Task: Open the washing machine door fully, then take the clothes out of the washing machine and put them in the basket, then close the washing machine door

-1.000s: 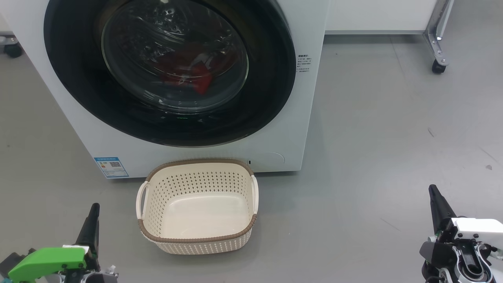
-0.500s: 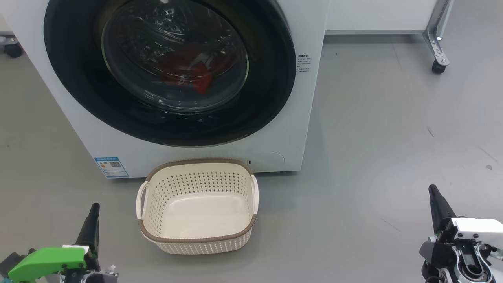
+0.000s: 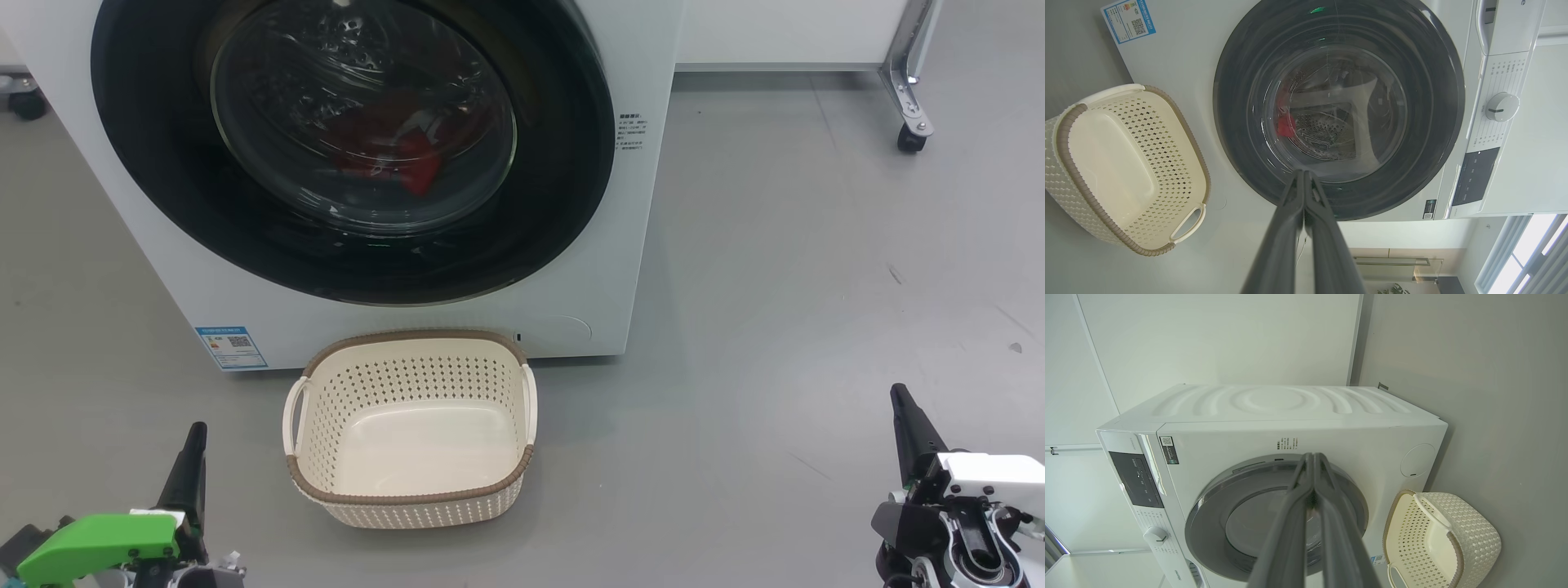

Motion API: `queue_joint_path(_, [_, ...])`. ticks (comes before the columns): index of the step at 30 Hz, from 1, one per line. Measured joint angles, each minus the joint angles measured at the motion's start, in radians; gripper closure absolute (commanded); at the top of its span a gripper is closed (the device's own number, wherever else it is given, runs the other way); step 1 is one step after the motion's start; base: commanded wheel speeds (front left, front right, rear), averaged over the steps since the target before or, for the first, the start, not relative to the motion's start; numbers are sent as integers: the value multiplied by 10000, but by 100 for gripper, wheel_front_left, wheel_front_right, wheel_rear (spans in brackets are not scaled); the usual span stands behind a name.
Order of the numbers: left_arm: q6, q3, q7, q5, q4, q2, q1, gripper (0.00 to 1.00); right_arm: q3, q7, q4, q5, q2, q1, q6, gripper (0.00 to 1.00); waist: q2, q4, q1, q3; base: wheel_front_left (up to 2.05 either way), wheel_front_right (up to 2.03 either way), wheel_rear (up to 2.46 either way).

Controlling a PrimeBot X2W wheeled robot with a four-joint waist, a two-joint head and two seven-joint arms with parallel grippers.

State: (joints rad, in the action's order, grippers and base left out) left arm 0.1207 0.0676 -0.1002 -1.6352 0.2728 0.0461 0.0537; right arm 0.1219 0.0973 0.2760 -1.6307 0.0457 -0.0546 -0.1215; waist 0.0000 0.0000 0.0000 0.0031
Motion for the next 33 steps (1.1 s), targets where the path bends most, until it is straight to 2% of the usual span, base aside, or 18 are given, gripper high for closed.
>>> queue_joint_path(24, [0, 6, 0, 0, 4, -4, 0, 100, 8, 0, 6, 54, -4, 0, 0, 100, 0, 0, 0, 0, 0, 0, 0])
queue_joint_path(27, [-13, -40, 2, -8, 309, -100, -198, 100, -4, -2, 293, 52, -146, 229, 6, 100, 0, 0, 0, 0, 0, 0, 0])
queue_joint_path(28, [-13, -50, 2, -10, 426, -150, -297, 0, -8, -2, 408, 52, -205, 344, 6, 0, 0, 0, 0, 0, 0, 0, 0])
queue_joint_path(33, [-13, -69, 50, -10, 489, -240, -482, 0, -17, -19, 510, 54, -284, 541, 8, 0, 0, 0, 0, 2, 0, 0, 0])
